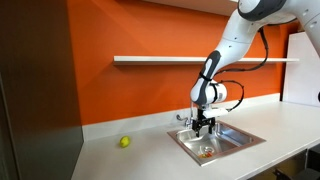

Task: Put the orange packet in the sink.

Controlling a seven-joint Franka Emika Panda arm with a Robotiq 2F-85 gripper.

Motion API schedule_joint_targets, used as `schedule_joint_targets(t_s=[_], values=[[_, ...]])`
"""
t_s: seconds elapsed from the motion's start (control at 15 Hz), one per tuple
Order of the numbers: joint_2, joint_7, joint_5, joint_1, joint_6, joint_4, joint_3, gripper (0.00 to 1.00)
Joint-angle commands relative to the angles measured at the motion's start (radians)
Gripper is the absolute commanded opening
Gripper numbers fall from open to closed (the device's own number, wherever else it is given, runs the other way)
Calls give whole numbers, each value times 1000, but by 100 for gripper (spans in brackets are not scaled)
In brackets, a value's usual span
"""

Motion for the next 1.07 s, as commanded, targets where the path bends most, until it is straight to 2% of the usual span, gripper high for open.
schedule_joint_targets(t_s=[0.0, 0.33, 0.73, 1.0], values=[[-120, 56, -46, 19, -64, -74, -8, 100], [-267, 62, -40, 17, -138, -173, 3, 100], [-478, 47, -15, 12, -294, -299, 14, 100], [-612, 97, -53, 8, -377, -366, 15, 100]])
